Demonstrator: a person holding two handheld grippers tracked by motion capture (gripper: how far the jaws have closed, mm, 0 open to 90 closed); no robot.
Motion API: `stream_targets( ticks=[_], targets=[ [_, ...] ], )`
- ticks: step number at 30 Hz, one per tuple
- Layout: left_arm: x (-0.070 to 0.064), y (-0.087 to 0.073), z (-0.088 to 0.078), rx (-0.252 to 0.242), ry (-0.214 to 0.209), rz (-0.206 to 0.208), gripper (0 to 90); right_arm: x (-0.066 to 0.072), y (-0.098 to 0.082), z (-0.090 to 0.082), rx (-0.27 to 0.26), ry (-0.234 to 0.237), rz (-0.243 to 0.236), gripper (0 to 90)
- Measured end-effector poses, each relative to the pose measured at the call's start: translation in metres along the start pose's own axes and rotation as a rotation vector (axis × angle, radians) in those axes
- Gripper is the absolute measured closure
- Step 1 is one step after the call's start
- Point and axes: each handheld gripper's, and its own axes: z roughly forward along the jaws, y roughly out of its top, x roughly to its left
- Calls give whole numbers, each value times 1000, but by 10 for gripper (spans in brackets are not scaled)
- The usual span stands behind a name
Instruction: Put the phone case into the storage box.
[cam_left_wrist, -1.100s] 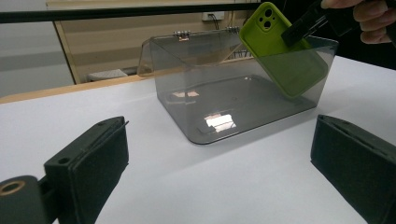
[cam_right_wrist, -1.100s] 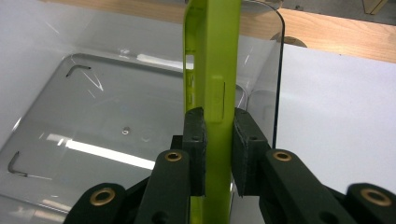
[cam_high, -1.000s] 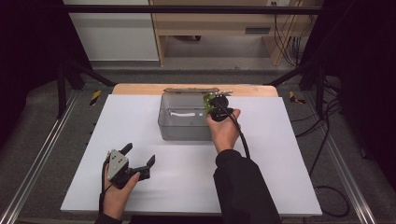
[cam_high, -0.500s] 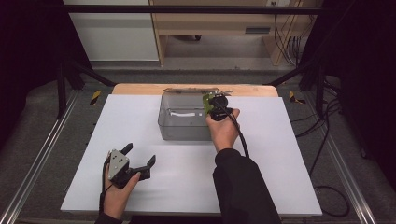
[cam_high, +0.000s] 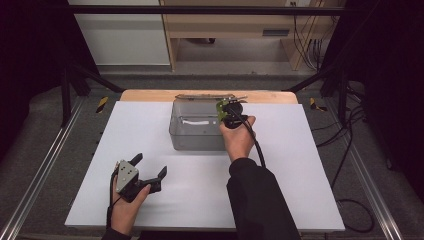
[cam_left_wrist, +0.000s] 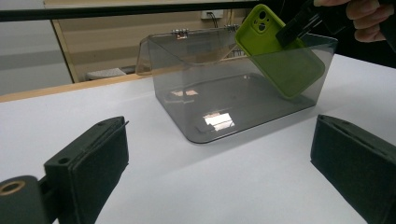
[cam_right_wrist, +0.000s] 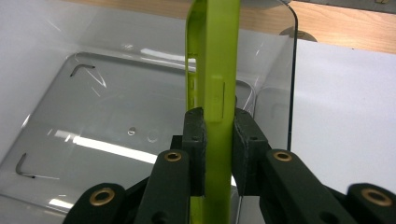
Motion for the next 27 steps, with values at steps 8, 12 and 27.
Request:
stream_targets(
  ticks=[8,12,27],
  targets=[
    [0,0,0,0,-1,0,41,3,-1,2,-16,-12,-10,772],
    [0,0,0,0,-1,0,41,2,0,3,-19,-19,-10,771],
    [-1,0,0,1,-4,3,41,4,1,5,-20,-26,-11,771]
  ],
)
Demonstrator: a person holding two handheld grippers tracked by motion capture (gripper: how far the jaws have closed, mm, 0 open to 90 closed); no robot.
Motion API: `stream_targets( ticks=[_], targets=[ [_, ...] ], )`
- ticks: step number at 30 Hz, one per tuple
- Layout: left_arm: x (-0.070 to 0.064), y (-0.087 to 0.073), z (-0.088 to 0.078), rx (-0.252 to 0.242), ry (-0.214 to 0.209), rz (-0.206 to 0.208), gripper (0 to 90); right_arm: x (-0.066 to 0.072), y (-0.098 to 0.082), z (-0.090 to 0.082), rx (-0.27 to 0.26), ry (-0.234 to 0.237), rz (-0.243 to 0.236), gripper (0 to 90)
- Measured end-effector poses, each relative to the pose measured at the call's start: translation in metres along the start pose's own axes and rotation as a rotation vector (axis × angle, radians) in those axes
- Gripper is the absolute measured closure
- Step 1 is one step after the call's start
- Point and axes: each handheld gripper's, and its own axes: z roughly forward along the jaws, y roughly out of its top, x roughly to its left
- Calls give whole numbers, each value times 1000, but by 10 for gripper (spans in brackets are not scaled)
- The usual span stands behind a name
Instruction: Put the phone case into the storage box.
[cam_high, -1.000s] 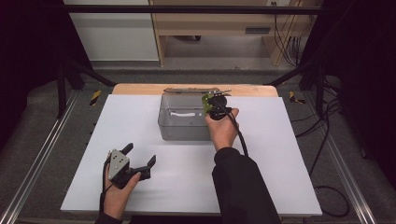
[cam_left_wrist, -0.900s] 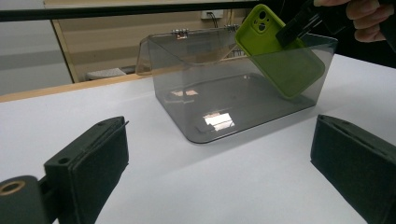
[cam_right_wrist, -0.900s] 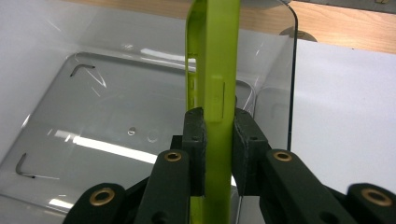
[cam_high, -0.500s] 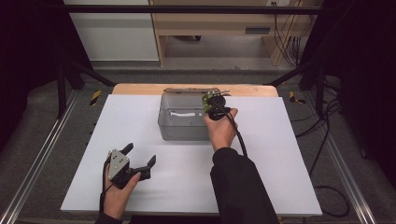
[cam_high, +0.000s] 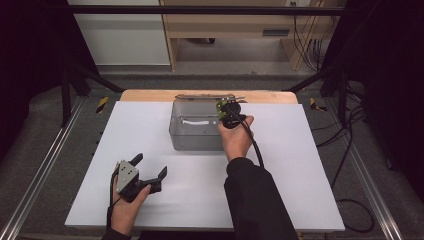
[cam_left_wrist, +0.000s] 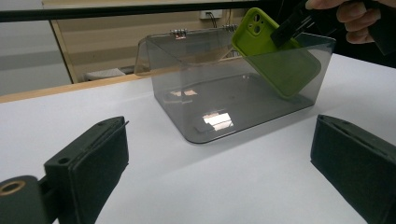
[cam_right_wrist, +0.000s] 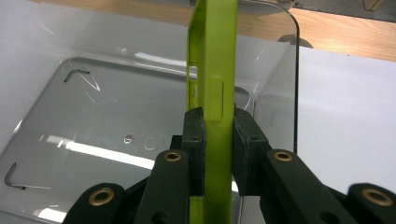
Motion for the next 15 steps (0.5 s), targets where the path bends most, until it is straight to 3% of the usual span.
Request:
stream_targets(
  ticks=[15],
  targets=[
    [-1,0,0,0,-3,2,42,2,1,3,1,1,8,770]
  ],
)
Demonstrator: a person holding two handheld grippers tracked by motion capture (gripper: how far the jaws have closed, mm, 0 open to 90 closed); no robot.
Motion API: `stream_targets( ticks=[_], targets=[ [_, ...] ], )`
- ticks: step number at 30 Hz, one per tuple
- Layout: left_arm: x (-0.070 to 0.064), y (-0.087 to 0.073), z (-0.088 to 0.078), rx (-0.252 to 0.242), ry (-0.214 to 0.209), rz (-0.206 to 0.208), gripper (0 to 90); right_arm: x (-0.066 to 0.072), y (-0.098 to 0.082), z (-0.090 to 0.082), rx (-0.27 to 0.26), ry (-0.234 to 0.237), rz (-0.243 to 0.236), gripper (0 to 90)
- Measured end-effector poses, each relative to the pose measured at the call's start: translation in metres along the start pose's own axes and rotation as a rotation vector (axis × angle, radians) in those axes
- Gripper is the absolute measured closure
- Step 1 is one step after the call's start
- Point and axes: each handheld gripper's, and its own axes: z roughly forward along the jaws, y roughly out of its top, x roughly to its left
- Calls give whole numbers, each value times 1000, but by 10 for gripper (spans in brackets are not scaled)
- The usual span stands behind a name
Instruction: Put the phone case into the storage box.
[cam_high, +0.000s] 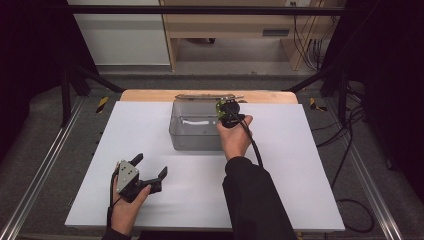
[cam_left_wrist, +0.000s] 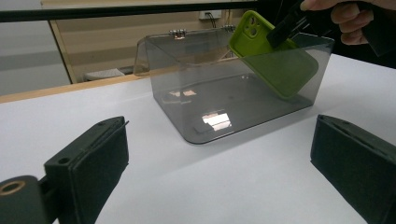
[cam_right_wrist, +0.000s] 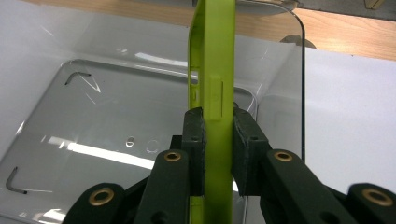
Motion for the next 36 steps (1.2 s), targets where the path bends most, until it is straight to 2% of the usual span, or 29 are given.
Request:
stream_targets(
  ticks=[19,25,31,36],
  targets=[
    [1,0,0,2,-1,-1,42,-4,0,2,2,7,11,764],
    [2,0,0,-1,2,-9,42,-2,0,1,-14,11,6,710],
    [2,0,0,-1,2,-9,42,-1,3,-11,-94,29,-4,683],
    [1,0,0,0,1,-6,42,-1,5,-23,-164,47,-22,620]
  ],
)
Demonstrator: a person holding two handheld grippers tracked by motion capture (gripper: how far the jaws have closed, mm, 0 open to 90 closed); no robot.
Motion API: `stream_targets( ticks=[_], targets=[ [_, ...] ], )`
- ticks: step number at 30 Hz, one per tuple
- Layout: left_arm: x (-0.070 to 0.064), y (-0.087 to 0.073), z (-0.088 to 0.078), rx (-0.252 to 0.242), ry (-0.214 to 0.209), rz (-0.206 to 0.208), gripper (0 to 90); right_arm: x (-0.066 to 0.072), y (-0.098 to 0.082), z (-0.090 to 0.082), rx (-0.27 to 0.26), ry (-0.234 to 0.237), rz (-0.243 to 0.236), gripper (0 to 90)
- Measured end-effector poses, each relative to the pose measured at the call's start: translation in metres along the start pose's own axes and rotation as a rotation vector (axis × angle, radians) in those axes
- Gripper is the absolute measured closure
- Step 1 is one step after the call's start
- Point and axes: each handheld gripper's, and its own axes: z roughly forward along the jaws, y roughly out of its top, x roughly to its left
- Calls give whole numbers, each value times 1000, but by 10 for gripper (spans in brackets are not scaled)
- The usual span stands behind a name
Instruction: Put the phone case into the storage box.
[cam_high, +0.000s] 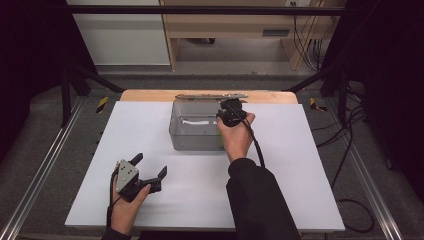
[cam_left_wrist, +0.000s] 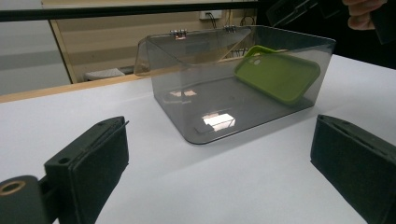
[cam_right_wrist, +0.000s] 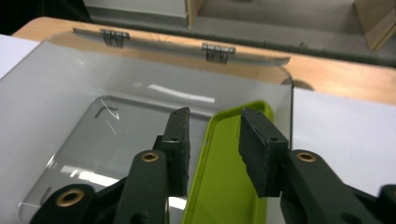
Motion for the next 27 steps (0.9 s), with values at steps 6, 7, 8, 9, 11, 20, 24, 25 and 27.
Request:
stream_targets(
  ticks=[6,7,8,9,11,20,24,25,27],
  targets=[
    [0,0,0,-1,1,-1,42,-1,3,-7,-50,9,7,551],
    [0,0,0,-1,2,-1,42,-1,3,-7,-56,7,7,533],
    [0,0,0,-1,2,-2,42,-2,3,-8,-64,10,6,519],
    [0,0,0,-2,2,-1,41,-2,3,-8,-68,11,9,497],
    [0,0,0,-2,2,-2,41,-3,4,-9,-80,12,19,459],
    [0,0,0,-1,3,2,41,-8,6,-14,-128,13,32,374],
    [0,0,0,-2,2,1,40,-9,7,-16,-127,13,34,361],
    [0,0,0,-1,3,1,41,-9,7,-16,-127,13,36,360],
    [0,0,0,-1,4,1,41,-9,7,-15,-124,12,36,353]
  ],
)
